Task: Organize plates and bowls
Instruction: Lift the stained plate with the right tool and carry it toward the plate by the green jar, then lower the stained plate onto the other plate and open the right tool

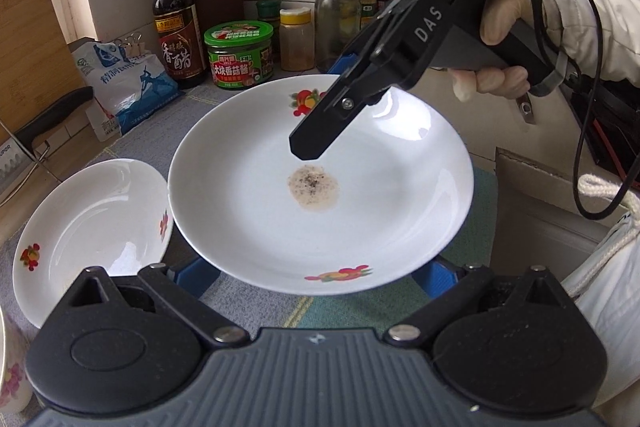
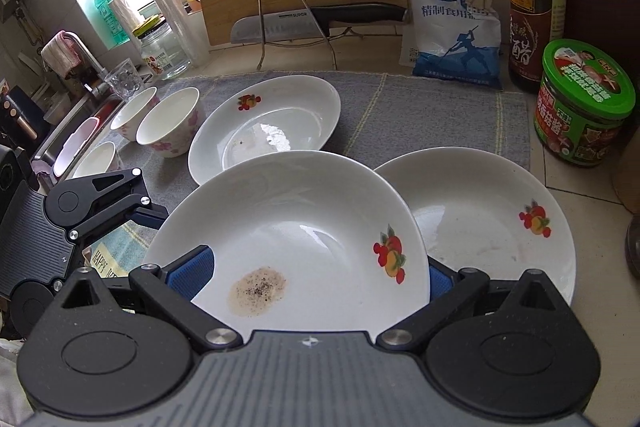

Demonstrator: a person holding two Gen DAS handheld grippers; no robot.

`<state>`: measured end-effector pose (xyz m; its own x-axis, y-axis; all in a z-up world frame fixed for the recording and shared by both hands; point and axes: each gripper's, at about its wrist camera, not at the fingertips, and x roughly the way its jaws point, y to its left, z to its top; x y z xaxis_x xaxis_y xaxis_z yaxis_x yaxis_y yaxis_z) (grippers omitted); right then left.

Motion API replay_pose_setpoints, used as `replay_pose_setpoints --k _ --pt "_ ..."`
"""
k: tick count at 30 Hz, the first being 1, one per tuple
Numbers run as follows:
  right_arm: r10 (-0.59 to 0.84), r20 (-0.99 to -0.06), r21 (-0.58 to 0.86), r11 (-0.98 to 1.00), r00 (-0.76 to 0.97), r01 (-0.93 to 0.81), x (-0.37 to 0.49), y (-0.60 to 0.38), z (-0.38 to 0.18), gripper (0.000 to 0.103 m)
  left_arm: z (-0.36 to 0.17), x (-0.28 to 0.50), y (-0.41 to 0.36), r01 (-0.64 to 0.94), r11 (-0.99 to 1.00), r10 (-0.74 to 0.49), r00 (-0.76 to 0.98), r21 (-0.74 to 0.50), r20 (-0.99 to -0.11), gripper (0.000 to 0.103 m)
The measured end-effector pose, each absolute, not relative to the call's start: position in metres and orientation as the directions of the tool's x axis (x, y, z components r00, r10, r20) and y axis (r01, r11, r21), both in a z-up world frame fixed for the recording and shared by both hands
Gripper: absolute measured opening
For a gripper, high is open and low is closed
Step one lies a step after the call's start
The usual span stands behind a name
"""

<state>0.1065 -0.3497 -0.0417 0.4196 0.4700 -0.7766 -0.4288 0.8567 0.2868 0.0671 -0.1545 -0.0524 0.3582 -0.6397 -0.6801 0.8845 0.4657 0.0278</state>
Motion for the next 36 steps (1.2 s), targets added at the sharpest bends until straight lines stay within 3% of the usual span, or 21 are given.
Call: replay_pose_setpoints --k 36 --pt "0.470 -0.768 0.340 0.875 0.435 -0.345 0.149 -0.421 -0.075 0.103 -0.069 0.118 -0.222 0.903 0.427 -0.607 0.322 0.044 -0.727 0.100"
